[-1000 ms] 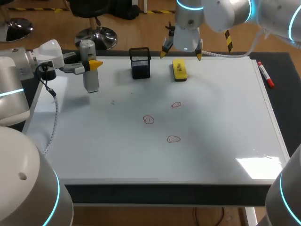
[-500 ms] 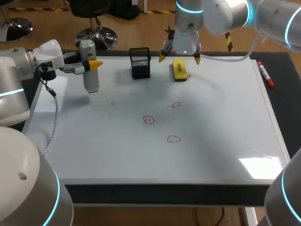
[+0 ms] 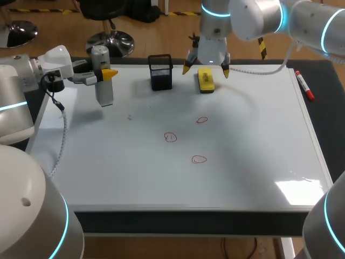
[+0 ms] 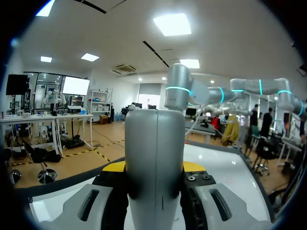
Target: Pick up the inspection probe, press it on each red-marked spot on the whiteboard one by one, put down the probe, pick up the eraser, and wipe off all the red marks.
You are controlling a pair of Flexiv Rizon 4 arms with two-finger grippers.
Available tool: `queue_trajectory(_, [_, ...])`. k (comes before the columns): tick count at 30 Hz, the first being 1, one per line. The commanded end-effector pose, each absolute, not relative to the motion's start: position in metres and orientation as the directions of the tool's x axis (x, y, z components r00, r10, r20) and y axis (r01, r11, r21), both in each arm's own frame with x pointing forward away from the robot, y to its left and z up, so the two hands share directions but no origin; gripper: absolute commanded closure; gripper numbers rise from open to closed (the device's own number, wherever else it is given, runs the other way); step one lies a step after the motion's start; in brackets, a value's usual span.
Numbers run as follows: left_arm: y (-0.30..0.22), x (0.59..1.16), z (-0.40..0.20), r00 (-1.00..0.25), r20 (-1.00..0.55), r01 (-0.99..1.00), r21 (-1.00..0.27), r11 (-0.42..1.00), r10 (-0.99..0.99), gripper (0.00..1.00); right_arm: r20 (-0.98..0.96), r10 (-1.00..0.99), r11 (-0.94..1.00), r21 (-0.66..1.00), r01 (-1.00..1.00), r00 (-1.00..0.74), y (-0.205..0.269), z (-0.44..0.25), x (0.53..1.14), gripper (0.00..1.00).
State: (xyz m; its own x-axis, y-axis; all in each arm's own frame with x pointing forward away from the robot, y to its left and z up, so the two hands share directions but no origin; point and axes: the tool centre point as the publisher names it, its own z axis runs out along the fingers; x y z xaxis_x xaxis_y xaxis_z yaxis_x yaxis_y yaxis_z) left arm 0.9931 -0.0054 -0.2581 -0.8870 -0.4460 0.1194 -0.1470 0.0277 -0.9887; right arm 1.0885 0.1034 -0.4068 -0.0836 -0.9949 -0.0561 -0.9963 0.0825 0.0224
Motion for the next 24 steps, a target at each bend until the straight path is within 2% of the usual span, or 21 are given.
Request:
queue_trajectory(1, [-0.005,0.993,-0.257,-0.887,0.120,-0.148,-0.989,0.028,-0.446,1.00,-0.044,-0.996,0.080,0.028,-0.996,-0.081,0.105,-0.409,1.091,0.00])
queue_trajectory(10, [-0.005,0.993,-0.257,-0.887,0.120,-0.148,-0.989,0.028,-0.446,1.00,-0.031,-0.996,0.084,0.040,-0.996,-0.086,0.103,-0.416,1.090,0.00])
queue_trajectory(17, [-0.005,0.993,-0.257,-0.887,0.120,-0.148,-0.989,0.028,-0.446,1.00,-0.026,-0.996,0.085,0.047,-0.995,-0.086,0.101,-0.419,1.091,0.10])
queue_trajectory(24, [-0.005,0.993,-0.257,-0.887,0.120,-0.148,-0.989,0.028,-0.446,1.00,-0.016,-0.996,0.082,0.055,-0.995,-0.083,0.099,-0.423,1.090,0.16])
